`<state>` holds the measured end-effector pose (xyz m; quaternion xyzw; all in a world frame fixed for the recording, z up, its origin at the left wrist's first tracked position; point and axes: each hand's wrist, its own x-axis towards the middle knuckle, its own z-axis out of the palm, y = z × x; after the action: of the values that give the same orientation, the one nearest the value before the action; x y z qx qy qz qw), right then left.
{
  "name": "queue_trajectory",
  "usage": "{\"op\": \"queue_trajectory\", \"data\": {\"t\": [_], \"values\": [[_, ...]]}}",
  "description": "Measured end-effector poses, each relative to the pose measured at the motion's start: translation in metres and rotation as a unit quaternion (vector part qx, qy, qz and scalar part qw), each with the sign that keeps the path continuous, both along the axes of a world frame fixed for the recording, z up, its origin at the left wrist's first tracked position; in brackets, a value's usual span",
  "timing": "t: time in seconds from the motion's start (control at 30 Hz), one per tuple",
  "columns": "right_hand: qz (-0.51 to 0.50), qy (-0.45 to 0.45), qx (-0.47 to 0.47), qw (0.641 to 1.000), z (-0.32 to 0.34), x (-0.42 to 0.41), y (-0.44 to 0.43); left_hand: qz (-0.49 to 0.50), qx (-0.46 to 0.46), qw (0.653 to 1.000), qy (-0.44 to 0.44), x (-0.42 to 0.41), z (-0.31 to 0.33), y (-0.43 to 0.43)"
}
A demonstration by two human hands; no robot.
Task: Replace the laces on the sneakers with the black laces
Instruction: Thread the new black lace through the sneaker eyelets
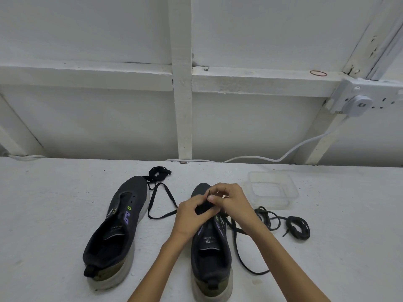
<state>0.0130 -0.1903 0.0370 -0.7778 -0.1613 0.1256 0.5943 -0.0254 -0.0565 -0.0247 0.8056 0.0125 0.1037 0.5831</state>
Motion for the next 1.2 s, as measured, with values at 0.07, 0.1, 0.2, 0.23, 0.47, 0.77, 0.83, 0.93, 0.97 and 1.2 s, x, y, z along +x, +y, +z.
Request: {"op": "queue_trajectory", "data": {"t": [0.07,0.1,0.2,0.23,0.47,0.77,0.83,0.93,0.97,1.2], "values": [[0.014,0.021,0.027,0.999,0.006,0.003,0.002,-0.001,0.007,1.000,0.008,0.001,-0.002,0.001],[0.015,0.029,0.040,0.999,0.010,0.005,0.003,-0.007,0.003,1.000,0.014,0.001,-0.002,0.001],[0.019,0.023,0.086,0.996,0.031,0.016,0.009,-0.019,-0.020,0.999,0.020,0.001,-0.001,0.001],[0.025,0.011,0.096,0.995,0.040,0.020,0.010,-0.019,-0.026,0.999,0.018,0.001,-0.002,0.001],[0.016,-0.035,0.233,0.972,0.124,0.049,0.026,-0.020,-0.045,0.999,0.022,0.000,-0.005,0.004],[-0.061,0.064,0.358,0.929,0.120,0.089,0.034,-0.034,-0.030,0.998,0.044,0.005,-0.012,0.009],[-0.108,0.020,0.078,0.991,0.083,0.097,0.026,-0.038,-0.018,0.998,0.043,0.005,-0.015,0.010],[0.012,0.044,-0.262,0.964,0.046,0.090,0.005,-0.035,-0.024,0.998,0.045,0.005,-0.017,0.009],[0.080,0.080,-0.323,0.939,0.039,0.082,0.001,-0.030,-0.019,0.998,0.048,0.006,-0.018,0.009],[0.089,0.073,-0.264,0.958,0.009,0.043,0.004,-0.020,0.000,0.999,0.045,0.006,-0.015,0.009]]}}
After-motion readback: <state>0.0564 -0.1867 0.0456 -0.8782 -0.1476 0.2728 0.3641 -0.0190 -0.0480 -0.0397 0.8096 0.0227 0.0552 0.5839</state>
